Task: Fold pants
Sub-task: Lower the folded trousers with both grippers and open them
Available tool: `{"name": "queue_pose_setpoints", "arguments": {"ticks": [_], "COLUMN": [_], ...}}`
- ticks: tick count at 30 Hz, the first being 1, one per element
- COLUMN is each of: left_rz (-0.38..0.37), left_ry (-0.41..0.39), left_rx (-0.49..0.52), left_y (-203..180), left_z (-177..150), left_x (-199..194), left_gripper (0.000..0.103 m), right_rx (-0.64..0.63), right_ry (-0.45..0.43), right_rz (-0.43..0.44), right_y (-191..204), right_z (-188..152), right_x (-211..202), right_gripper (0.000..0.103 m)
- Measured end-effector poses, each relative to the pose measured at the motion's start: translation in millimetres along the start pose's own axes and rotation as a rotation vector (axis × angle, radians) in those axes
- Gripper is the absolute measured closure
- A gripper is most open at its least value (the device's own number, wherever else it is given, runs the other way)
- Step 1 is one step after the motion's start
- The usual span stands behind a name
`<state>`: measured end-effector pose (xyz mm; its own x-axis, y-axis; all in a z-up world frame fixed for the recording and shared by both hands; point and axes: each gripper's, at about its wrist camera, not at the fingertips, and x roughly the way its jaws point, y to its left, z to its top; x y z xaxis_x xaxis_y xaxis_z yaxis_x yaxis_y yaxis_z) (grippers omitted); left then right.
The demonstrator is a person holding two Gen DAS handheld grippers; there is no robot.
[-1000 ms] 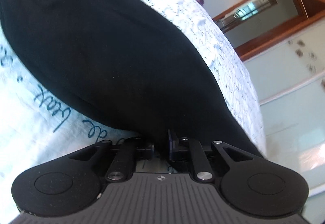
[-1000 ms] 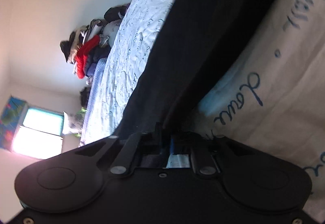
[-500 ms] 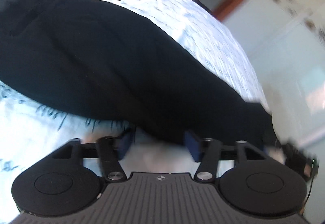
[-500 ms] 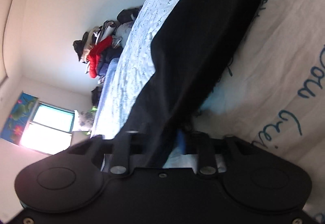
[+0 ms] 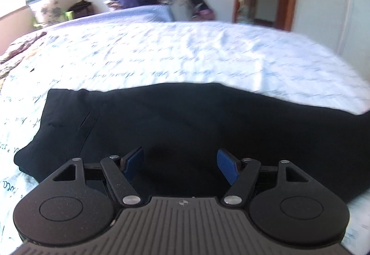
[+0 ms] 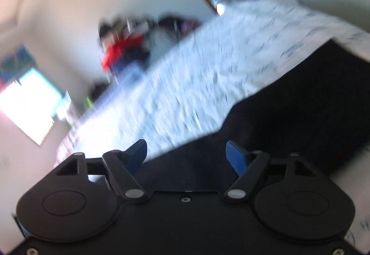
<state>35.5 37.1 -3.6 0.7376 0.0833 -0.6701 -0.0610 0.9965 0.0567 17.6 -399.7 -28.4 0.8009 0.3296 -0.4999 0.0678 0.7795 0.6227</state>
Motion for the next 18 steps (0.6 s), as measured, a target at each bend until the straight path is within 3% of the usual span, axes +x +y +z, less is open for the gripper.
{"name": "queue_pose_setpoints", "arguments": {"ticks": [2,4,6,7,8,10,13,14,17,18], "left_rz": [-0.006,-0.01,-0.01,-0.009,-0.008,0.001,0.013,0.01,-0.011,-0.015], "left_ry": [0.017,-0.001,0.0,0.003,0.008,0.015,0.024,0.025,0.019,0.017], "left_rx": [-0.036,-0.028,-0.013,-0.014,-0.015,-0.018,-0.026,-0.028,-0.015,-0.007], "left_y": [4,8,10,10,11,9,5,3,-5,-8], "left_z": [0,-7,-9,-8,-7,-9,-7,-6,-3,-1], "left_x": [14,13,12,11,11,9,6,5,0,-2], "left_gripper": [0.027,0.025,0.023,0.022,0.022,0.022,0.024,0.024,0.024,0.024], "right_rx": [-0.084,-0.089,-0.012,0.022,0.045,0.036,-0.026,-0.035,-0.043,-0.014], "right_ry": [0.063,0.091,0.075,0.076,0.062,0.023,-0.023,-0.027,0.019,0.053], "right_rz": [-0.1,-0.077,-0.057,-0.072,-0.096,-0.149,-0.08,-0.069,-0.141,-0.161], "right_y": [-5,-28,-47,-53,-54,-49,-30,-29,-44,-59], "right_z": [1,1,10,15,20,23,26,26,26,28], "right_x": [26,36,29,27,21,11,-4,-6,10,18], "right_gripper": [0.027,0.032,0.052,0.056,0.056,0.04,0.033,0.026,0.027,0.035]}}
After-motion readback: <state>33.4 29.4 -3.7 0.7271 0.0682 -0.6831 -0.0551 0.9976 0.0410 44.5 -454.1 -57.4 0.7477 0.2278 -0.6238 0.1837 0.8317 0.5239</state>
